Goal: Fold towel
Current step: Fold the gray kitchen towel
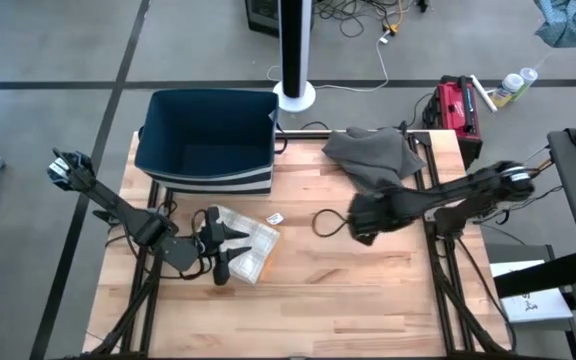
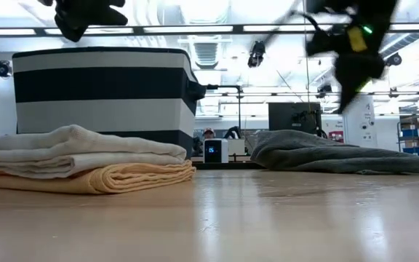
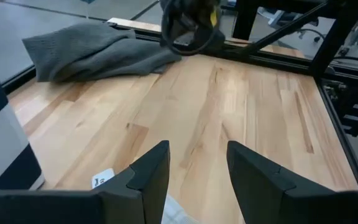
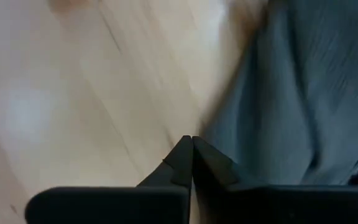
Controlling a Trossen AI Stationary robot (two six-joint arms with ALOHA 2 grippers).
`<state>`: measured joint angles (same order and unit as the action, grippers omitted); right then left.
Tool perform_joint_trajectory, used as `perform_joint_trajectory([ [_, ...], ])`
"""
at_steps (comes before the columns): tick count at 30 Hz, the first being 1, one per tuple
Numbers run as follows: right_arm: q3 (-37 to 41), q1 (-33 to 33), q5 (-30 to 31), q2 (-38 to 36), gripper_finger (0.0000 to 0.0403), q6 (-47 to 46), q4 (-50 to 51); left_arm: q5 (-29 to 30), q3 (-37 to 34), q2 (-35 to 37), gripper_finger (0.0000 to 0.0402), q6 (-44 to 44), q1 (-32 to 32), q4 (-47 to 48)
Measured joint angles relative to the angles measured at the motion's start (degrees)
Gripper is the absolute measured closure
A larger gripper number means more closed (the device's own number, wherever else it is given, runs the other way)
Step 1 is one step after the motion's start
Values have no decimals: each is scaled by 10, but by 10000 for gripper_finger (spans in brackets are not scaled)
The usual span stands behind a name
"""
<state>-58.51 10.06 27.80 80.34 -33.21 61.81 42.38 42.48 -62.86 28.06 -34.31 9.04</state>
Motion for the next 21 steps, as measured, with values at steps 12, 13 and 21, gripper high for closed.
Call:
perform_joint_trajectory([
  [12, 177, -149, -131, -53, 285, -167, -13, 1, 0, -4, 248, -57, 0, -45],
  [13, 178, -163, -134, -51, 278, -159, -20, 2, 0, -4, 248, -67, 0, -54],
  [21, 179, -248, -168, -20, 255, -73, -92, 4, 0, -4, 248, -142, 2, -83],
])
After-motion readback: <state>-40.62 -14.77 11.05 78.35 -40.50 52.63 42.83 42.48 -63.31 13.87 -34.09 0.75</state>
